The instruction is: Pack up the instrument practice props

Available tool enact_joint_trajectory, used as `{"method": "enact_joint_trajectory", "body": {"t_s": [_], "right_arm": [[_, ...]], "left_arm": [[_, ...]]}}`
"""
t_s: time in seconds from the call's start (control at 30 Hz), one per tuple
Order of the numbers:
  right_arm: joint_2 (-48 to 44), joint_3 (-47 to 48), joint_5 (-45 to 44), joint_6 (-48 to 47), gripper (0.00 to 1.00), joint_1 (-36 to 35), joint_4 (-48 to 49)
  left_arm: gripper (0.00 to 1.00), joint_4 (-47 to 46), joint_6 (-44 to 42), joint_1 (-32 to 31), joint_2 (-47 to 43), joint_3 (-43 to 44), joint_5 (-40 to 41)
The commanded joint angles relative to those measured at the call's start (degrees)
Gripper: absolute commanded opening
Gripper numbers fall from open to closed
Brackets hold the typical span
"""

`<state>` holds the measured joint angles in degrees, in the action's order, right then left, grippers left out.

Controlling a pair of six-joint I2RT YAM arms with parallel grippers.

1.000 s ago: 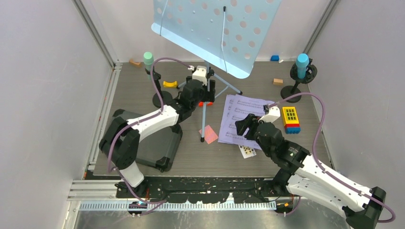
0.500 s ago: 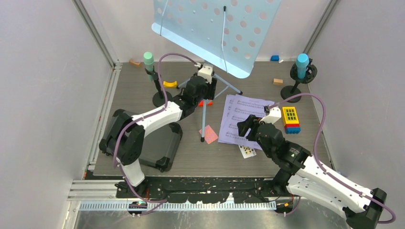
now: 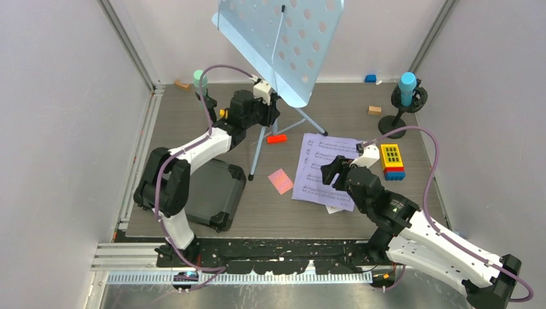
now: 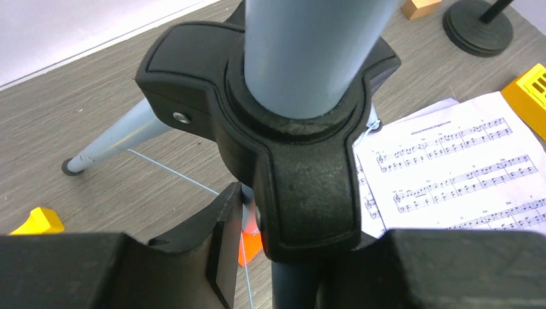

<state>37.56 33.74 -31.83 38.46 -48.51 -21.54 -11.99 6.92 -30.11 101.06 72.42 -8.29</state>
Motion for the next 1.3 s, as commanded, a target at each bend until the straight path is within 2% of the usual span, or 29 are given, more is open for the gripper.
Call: {"method": "enact_joint_trajectory", "body": {"t_s": [0.0, 0.3, 0.37, 0.5, 0.67, 0.83, 1.07, 1.17, 1.23, 1.27], "right_arm": [[-1.70, -0.81, -2.20, -0.44, 0.67, 0.26, 0.04], [-3.80, -0.81, -3.12, -0.24, 0.67, 0.26, -2.50], [-4.54, -0.83, -3.40, -0.23, 0.67, 0.26, -3.18], [-5.57, -1.14, -3.77, -0.31, 0.67, 0.26, -3.99], [-5.81, -1.30, -4.03, -0.31, 0.68, 0.29, -4.32], [-5.71, -1.17, -4.06, -0.48, 0.68, 0.32, -4.34], [-5.88, -1.13, -4.34, -0.16, 0.68, 0.32, -5.15], [-6.46, -1.13, -4.76, -0.19, 0.68, 0.34, -5.91], [-6.97, -1.13, -5.14, -0.28, 0.68, 0.35, -6.36], [-7.19, -1.13, -5.24, -0.34, 0.68, 0.35, -6.55]], "left_arm": [[0.29, 1.37, -0.01, 0.55, 2.00, 2.82, -13.94], [0.29, 6.40, -4.25, 3.66, 7.31, 9.60, -28.21], [0.26, 7.09, -4.80, 5.01, 8.45, 11.10, -32.04], [0.25, 5.92, -8.22, 6.19, 9.74, 12.12, -39.82], [0.26, 9.86, -12.75, 6.20, 10.98, 14.86, -41.08], [0.20, 17.22, -17.88, 6.26, 12.24, 18.27, -42.89], [0.20, 19.30, -19.32, 6.45, 15.27, 21.64, -46.13], [0.27, 20.06, -19.40, 6.43, 15.92, 22.74, -45.95], [0.41, 19.31, -18.86, 6.46, 15.29, 22.01, -43.93], [0.44, 18.18, -18.41, 6.47, 14.65, 21.09, -43.07]]}}
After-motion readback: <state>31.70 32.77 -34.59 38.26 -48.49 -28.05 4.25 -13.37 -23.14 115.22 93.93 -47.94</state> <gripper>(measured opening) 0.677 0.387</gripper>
